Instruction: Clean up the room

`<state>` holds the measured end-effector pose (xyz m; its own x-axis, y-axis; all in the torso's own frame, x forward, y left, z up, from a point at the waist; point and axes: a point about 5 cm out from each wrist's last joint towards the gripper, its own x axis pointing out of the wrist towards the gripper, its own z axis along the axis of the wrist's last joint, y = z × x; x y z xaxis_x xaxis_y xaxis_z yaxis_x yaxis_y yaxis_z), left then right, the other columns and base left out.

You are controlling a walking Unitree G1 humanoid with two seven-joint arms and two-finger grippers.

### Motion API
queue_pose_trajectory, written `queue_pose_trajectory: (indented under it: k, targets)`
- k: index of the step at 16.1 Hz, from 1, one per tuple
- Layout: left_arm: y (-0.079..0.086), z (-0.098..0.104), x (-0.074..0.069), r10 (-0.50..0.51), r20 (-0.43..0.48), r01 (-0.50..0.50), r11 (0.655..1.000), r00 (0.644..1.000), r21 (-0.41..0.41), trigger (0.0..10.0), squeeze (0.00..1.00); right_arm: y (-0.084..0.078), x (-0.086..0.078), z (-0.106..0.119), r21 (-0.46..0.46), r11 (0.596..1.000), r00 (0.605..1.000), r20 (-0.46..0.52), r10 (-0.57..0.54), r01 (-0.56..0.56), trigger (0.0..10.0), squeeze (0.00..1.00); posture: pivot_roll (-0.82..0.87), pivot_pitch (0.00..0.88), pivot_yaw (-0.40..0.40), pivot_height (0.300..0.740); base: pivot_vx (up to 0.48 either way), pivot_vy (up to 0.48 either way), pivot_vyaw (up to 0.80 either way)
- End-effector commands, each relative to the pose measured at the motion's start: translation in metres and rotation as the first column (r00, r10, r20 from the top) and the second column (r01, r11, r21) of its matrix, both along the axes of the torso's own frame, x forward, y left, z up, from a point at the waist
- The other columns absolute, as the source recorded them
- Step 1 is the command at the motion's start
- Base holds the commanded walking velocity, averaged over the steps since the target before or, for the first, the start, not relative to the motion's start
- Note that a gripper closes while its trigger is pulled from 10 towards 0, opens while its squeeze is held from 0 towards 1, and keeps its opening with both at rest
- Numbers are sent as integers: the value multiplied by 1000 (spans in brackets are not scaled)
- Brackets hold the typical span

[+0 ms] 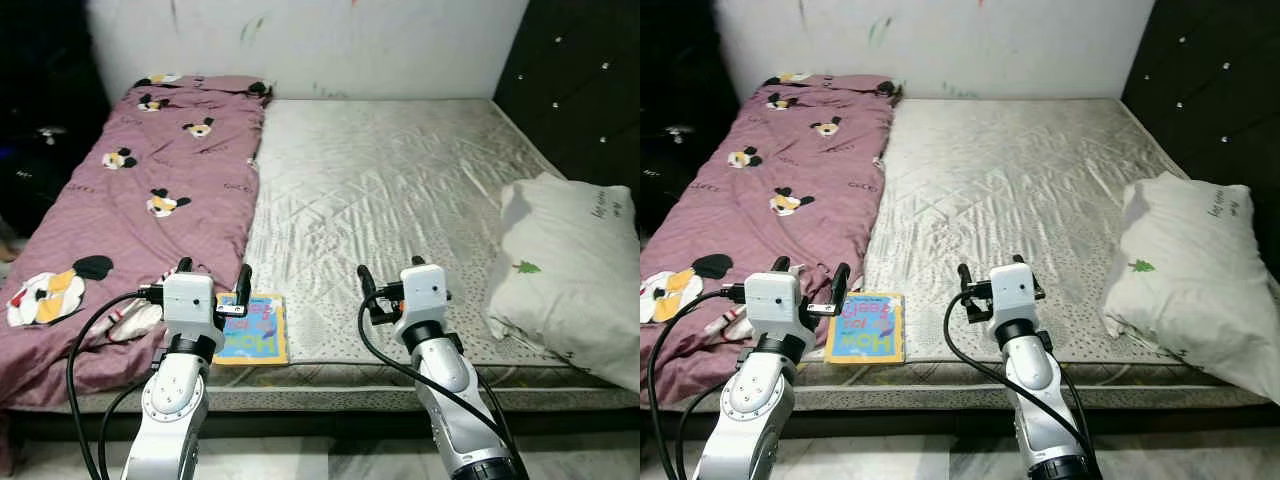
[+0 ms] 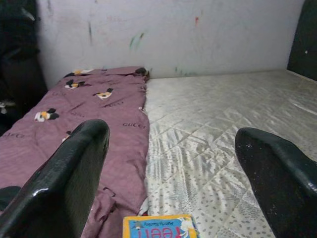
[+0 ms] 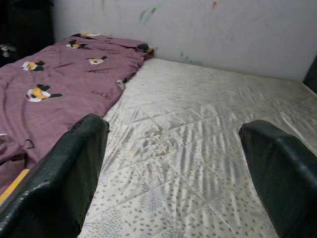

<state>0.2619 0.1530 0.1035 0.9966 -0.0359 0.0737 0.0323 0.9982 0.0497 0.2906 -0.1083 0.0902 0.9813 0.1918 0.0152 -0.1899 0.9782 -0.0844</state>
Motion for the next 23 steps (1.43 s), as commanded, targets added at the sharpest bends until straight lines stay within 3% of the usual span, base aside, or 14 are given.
queue_pose_trajectory:
  k: [1,6,17,23]
  targets:
    - [1,2,2,4,3,-4,1000,1000,-6,10000,0,2,2,5,-4,1000,1000,14,13,-13,10000,0,22,10,-2,740,0,0,0]
    - [-7,7,3,-59,40,59,998,998,-19,10000,0,0,4,4,-5,1000,1000,9,8,-8,10000,0,17,3,-3,740,0,0,0]
    - [-7,7,4,-61,41,62,998,997,-20,10000,0,0,7,6,-12,1000,1000,18,8,-8,10000,0,15,8,-5,740,292,0,0]
    - [-5,5,5,-34,28,35,999,999,-7,10000,0,0,7,6,-12,1000,1000,17,5,-4,10000,0,17,13,-7,740,0,0,0]
